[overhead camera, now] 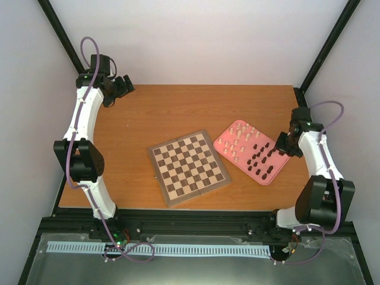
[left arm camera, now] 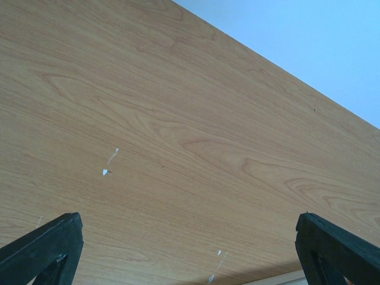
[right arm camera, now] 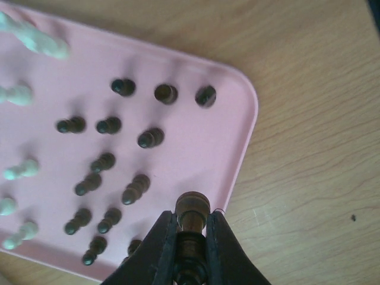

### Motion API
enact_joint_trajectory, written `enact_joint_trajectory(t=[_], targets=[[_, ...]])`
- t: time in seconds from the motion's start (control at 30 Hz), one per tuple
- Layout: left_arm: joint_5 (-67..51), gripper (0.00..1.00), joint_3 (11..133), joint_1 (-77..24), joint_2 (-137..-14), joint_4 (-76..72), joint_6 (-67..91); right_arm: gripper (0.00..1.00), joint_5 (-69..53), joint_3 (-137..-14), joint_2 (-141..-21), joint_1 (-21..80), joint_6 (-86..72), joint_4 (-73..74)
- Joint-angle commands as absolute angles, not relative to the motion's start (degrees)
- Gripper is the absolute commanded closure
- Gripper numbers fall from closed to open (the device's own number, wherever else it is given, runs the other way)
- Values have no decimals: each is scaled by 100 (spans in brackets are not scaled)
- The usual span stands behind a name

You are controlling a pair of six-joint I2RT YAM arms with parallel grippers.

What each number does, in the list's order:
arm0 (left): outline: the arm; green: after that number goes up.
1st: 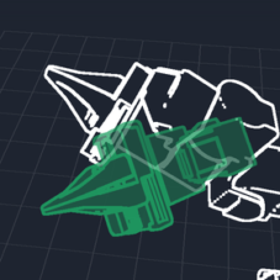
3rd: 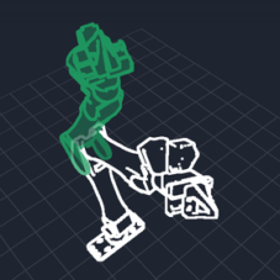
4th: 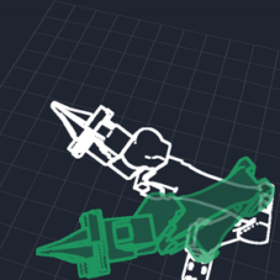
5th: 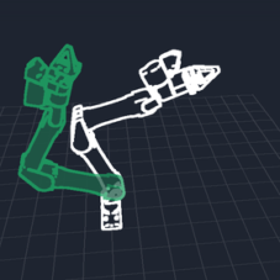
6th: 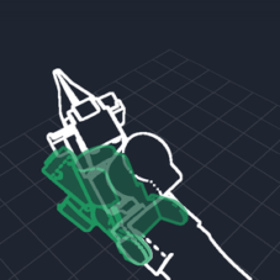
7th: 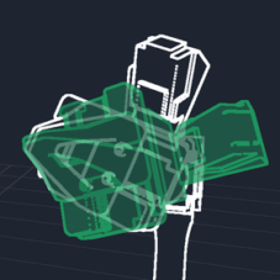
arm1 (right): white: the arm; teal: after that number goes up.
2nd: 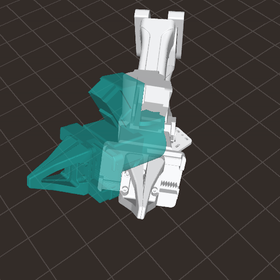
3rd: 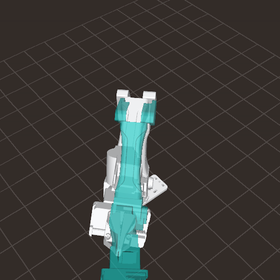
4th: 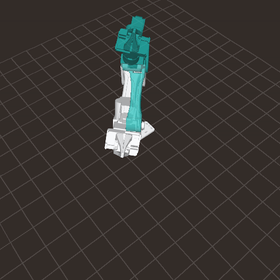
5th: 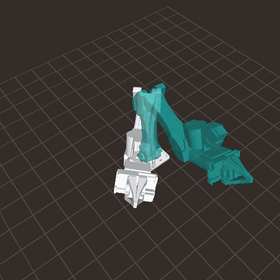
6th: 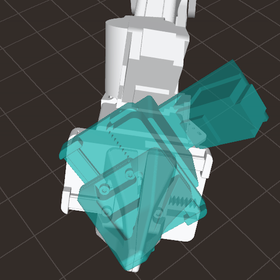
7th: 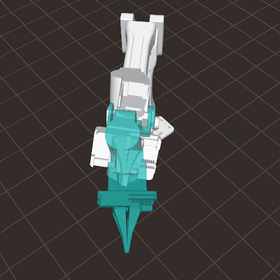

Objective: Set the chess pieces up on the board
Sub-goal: Pick up the chess piece from the storage box, then place the chess piece on the chessboard.

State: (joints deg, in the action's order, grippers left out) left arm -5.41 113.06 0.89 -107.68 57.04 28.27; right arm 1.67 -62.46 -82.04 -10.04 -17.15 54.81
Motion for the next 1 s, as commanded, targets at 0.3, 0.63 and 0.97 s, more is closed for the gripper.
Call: enact_joint_trajectory(t=[0.3,0.63,0.97], targets=[[-292,0,11553,11,-10544,5951,2857,97,417,-8185,-8604,945,-2170,6194],[-206,0,10893,-31,-9813,5980,2963,97,299,-9562,-10098,3278,-2077,6278],[-254,0,10100,-29,-9095,5962,2984,97,-4,-10964,-11546,4999,-1687,6709]])
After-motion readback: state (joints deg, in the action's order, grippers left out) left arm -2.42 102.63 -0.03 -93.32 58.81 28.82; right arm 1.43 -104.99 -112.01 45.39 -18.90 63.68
